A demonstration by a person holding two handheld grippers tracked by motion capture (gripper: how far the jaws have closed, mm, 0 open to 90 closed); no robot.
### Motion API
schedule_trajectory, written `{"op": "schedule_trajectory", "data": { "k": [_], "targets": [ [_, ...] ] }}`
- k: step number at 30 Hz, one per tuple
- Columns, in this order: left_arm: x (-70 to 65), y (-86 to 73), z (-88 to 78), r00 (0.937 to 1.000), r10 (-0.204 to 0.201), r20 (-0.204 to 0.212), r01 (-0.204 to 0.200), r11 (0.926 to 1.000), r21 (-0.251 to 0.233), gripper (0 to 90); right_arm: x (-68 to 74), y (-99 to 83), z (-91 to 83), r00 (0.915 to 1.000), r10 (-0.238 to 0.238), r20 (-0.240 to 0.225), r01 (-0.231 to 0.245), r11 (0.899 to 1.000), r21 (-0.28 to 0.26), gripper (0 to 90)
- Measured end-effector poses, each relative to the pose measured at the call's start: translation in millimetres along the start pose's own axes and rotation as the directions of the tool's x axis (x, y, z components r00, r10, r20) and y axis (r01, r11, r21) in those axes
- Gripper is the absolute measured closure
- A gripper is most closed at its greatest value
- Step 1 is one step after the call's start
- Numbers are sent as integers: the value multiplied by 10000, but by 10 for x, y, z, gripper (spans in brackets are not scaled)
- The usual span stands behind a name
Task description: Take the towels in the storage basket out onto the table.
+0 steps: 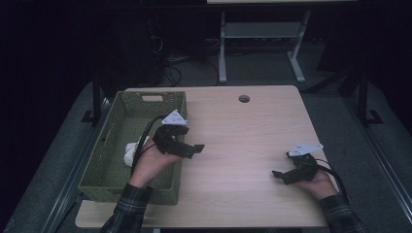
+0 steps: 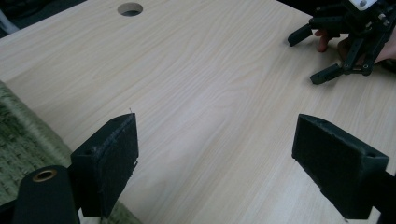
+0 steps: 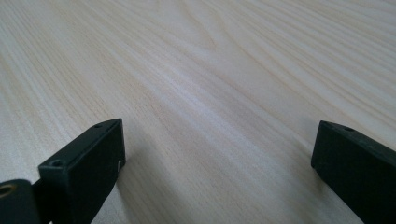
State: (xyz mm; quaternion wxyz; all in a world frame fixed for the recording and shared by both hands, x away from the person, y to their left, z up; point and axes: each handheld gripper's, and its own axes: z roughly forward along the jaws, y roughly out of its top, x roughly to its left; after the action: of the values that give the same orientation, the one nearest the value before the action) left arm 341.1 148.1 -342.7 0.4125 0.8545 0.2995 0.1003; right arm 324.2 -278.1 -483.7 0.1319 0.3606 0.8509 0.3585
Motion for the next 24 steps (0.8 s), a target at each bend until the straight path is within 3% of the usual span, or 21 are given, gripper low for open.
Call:
{"op": "schedule_trajectory", "data": {
  "k": [24],
  "targets": [
    [374,-224,-368,9957,-542,-755,534,9985,-130,143,0,0,0,10000,-2,2,2,10000,-2,24]
  ]
}}
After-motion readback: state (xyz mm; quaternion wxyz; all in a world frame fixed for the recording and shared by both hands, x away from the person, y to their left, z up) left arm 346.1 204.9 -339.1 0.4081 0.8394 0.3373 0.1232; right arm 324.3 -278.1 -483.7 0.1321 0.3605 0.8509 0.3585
